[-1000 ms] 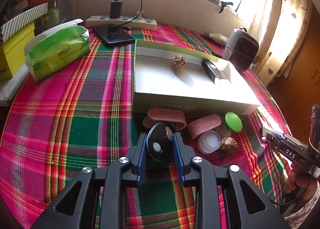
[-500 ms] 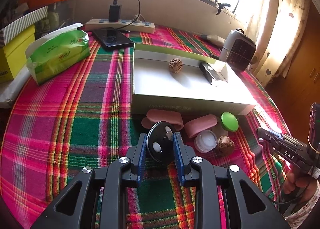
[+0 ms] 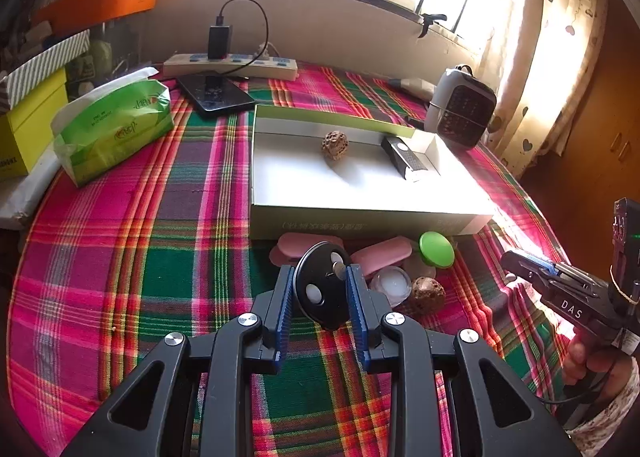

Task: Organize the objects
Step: 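Carry the black puck and white knob with both grippers into the box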

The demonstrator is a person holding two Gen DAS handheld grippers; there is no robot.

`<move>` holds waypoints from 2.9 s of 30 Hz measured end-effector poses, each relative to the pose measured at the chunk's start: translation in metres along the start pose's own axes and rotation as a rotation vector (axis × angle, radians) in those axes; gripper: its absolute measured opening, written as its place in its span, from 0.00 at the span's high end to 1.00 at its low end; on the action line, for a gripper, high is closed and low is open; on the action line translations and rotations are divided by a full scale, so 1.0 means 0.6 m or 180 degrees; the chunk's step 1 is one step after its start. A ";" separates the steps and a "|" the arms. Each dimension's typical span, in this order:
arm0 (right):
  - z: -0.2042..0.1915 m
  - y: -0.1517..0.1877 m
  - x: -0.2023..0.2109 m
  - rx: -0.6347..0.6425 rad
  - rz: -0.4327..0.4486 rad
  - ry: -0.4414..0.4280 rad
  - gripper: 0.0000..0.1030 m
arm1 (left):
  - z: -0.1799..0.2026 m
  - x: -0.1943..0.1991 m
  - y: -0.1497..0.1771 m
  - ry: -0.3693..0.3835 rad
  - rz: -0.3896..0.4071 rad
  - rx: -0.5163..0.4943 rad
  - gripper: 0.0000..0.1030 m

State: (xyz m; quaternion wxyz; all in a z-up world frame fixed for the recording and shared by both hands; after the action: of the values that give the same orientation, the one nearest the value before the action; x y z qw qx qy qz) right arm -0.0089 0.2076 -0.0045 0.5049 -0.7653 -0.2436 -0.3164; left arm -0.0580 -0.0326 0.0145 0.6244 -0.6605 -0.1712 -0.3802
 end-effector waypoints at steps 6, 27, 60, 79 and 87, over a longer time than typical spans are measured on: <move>-0.014 -0.006 0.005 0.0060 0.0031 -0.0076 0.78 | 0.005 0.002 -0.012 0.0016 0.0028 -0.0032 0.77; -0.062 -0.058 -0.005 0.0255 0.0125 -0.0245 0.78 | -0.002 -0.023 -0.070 -0.0007 0.0091 -0.0095 0.77; -0.159 -0.152 -0.145 0.0590 -0.0136 -0.0236 0.78 | -0.068 -0.127 -0.153 -0.0059 -0.0065 -0.0047 0.77; -0.187 -0.167 -0.219 0.0741 -0.0364 -0.0232 0.78 | -0.083 -0.181 -0.177 -0.0070 -0.0186 -0.0065 0.77; -0.188 -0.168 -0.233 0.0731 -0.0424 -0.0198 0.78 | -0.083 -0.187 -0.182 -0.0129 -0.0188 -0.0114 0.77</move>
State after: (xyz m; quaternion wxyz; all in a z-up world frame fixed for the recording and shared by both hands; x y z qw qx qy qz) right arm -0.2007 0.1330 -0.0116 0.5593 -0.6940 -0.3440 -0.2954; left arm -0.2220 -0.0345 0.0069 0.5974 -0.6738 -0.1963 -0.3880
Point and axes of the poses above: each gripper's, at about its wrist camera, not at the fingertips, and x roughly against the way its jaws point, z to its right, y to its underside, the point moved 2 cm from there along -x, roughly the way its jaws point, and after that the axes turned 14 degrees about -x, right-handed, at the moved point
